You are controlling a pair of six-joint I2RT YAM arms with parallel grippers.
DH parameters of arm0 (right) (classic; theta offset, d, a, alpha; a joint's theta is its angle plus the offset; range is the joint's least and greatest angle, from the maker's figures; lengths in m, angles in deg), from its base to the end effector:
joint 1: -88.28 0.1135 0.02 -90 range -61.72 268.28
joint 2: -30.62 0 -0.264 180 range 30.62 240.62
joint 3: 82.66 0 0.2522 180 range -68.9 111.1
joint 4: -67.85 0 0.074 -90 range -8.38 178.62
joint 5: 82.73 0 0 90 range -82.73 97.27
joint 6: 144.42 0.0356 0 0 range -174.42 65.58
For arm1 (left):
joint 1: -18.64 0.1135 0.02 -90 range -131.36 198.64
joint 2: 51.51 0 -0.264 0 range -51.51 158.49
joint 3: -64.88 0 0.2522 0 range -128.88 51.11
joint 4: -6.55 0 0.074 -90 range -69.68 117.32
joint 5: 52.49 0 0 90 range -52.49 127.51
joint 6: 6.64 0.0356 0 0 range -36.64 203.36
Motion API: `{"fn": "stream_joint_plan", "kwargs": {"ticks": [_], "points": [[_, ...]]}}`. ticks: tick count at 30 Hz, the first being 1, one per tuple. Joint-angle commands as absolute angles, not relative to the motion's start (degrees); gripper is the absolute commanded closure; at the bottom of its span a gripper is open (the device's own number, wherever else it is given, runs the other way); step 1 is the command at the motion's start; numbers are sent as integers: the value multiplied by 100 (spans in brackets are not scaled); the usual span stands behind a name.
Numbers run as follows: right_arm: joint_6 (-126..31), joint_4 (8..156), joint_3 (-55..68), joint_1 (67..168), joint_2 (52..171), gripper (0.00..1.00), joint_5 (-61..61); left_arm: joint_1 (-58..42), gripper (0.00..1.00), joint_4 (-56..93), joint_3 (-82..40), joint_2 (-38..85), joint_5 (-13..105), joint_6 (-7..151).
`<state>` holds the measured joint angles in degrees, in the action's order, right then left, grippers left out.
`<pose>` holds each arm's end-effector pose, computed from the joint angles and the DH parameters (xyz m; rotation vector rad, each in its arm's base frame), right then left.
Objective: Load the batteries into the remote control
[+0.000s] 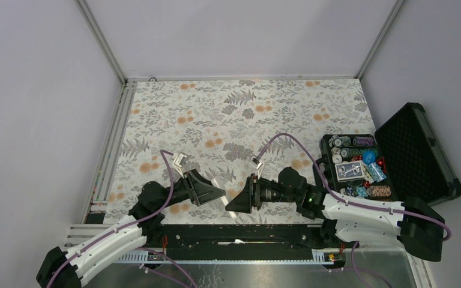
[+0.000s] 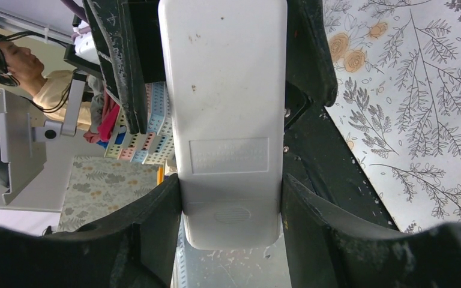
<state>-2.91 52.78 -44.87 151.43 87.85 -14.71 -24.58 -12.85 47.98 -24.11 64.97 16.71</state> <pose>0.0882 0.2038 0.2434 -0.5519 1.9223 1.7415 0.0893 -0.1064 0.2054 0.1285 1.7406 -1.8411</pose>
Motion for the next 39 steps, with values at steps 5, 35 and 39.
{"fn": "stream_joint_plan", "kwargs": {"ticks": [5, 35, 39], "points": [[32, 4146, -4811, 15112, 8845, 92, -1424, -2434, 22, -2116, 4926, -2303, 6746, 1421], [-1917, 8515, -4008, 15080, 7792, 1, 1253, -2441, 100, 1890, 2963, -946, 5732, 3128], [-2159, 8985, -3866, 15079, 7835, 0, 1698, -2442, 100, 1993, 2584, -221, 5683, 3221]]}}
